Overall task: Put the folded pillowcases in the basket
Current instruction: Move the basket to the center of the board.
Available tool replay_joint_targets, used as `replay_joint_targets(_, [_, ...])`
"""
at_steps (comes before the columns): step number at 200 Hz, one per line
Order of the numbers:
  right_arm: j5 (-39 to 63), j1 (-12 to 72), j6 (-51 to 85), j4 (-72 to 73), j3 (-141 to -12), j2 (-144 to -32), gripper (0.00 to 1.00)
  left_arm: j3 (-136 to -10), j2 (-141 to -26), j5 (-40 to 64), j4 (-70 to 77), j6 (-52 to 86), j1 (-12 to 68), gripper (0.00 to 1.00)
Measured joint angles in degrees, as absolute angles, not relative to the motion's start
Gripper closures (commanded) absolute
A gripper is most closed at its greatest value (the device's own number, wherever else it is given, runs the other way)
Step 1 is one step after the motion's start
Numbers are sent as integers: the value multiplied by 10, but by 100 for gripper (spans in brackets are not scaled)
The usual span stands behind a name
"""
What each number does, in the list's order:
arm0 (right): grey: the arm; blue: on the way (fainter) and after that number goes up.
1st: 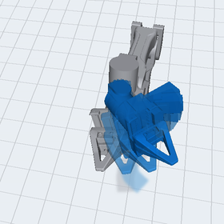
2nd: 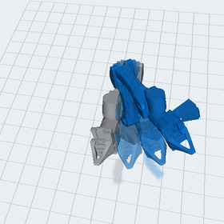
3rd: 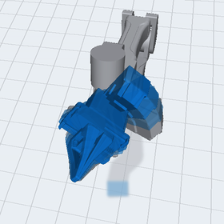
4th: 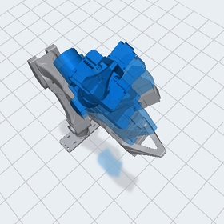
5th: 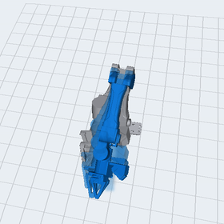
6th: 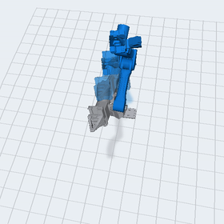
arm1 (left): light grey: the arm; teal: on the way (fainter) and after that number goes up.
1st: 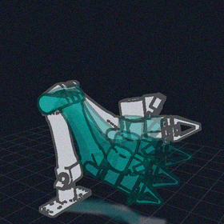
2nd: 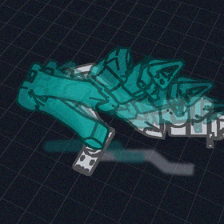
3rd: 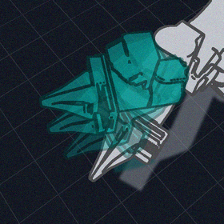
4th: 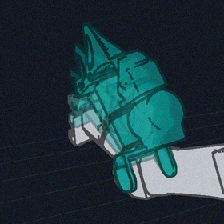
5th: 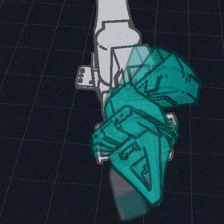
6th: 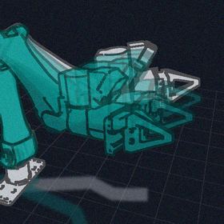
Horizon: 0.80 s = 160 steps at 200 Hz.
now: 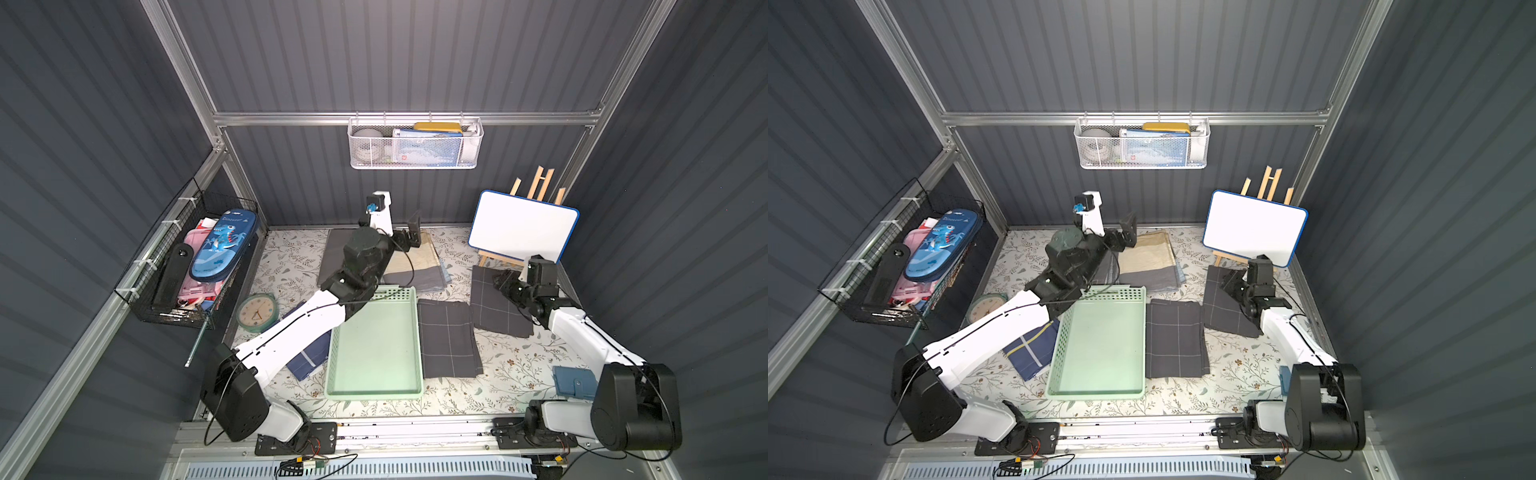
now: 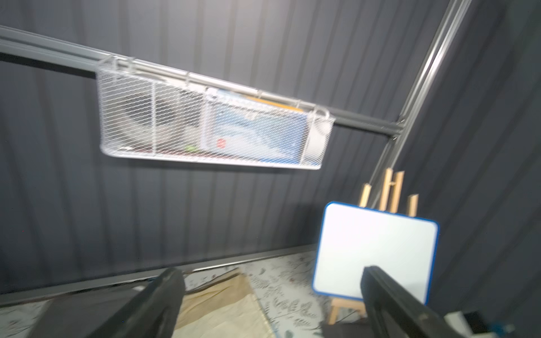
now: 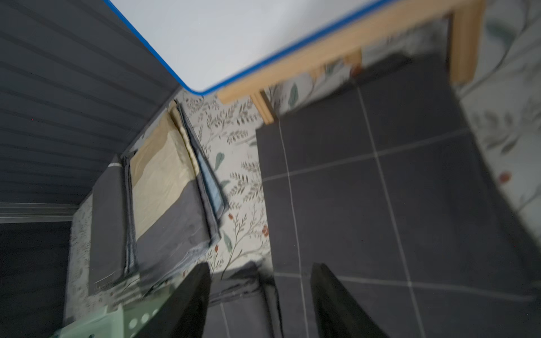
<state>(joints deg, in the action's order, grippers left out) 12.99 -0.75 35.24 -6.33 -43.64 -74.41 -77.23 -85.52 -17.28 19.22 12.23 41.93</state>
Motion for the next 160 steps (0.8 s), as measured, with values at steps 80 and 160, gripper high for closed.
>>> replay_joint_targets(80, [208,269,385,-217,-415,-567,45,-667,-866,5,153,291,417,100])
replay_joint_targets(160, [125,483,443,-309,-455,-652,36,-622,-717,-18,117,418,409,60])
